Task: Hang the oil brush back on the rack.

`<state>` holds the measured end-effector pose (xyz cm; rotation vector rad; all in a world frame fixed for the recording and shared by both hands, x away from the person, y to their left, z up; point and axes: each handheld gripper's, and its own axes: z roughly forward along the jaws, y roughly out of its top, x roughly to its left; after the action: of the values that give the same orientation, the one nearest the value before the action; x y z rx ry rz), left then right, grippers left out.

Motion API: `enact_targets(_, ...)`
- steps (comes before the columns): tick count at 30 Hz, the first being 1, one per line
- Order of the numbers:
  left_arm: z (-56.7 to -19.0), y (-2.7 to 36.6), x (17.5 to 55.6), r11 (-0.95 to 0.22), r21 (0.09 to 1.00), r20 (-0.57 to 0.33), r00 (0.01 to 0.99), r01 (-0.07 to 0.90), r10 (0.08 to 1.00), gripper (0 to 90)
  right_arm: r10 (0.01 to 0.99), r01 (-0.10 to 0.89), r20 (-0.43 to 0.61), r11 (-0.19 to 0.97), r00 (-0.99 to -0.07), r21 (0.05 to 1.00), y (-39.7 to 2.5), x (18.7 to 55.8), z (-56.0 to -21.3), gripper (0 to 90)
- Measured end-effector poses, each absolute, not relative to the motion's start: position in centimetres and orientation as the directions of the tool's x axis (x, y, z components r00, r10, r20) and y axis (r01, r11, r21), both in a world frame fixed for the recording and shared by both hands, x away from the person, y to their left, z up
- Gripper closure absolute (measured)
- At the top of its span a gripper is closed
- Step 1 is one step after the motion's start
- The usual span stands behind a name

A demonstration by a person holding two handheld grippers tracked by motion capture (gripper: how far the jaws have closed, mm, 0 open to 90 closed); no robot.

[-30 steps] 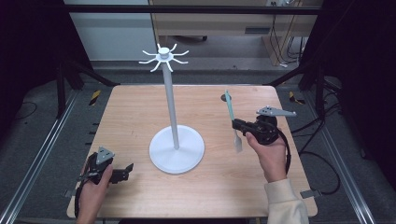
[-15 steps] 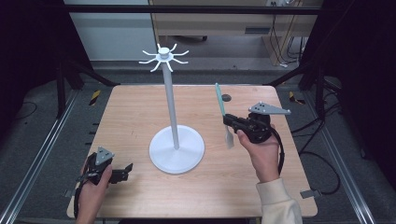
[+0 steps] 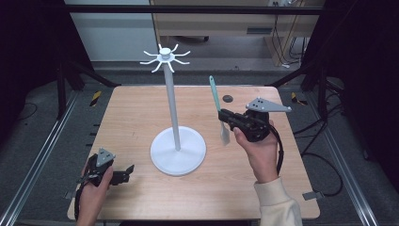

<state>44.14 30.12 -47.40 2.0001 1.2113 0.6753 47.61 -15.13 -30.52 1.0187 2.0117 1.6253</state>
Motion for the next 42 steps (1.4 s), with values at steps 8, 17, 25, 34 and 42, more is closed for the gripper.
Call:
enact_targets(8, -47.3, 30.4, 44.1, -0.310, 0.780, 0.072, 0.415, 0.543, 0.907, 2.8, 0.705, 0.276, 0.148, 0.069, -0.693, 0.959, -14.8, 47.1, -29.5, 82.7)
enact_targets(17, -47.3, 30.3, 44.1, -0.313, 0.781, 0.073, 0.419, 0.540, 0.905, 2.8, 0.693, 0.239, 0.129, 0.065, -0.710, 0.969, -14.4, 46.4, -28.3, 82.7)
enact_targets(25, -47.3, 30.3, 44.1, -0.312, 0.782, 0.072, 0.419, 0.540, 0.905, 2.8, 0.686, 0.237, 0.136, 0.054, -0.715, 0.970, -14.3, 46.3, -28.1, 82.7)
enact_targets(34, -47.3, 30.4, 44.1, -0.311, 0.782, 0.072, 0.418, 0.540, 0.906, 2.8, 0.673, 0.212, 0.123, 0.051, -0.729, 0.976, -14.0, 45.9, -27.2, 82.7)
enact_targets(42, -47.3, 30.4, 44.1, -0.311, 0.782, 0.073, 0.417, 0.540, 0.906, 2.8, 0.655, 0.199, 0.118, 0.050, -0.747, 0.979, -13.2, 45.8, -26.6, 82.7)
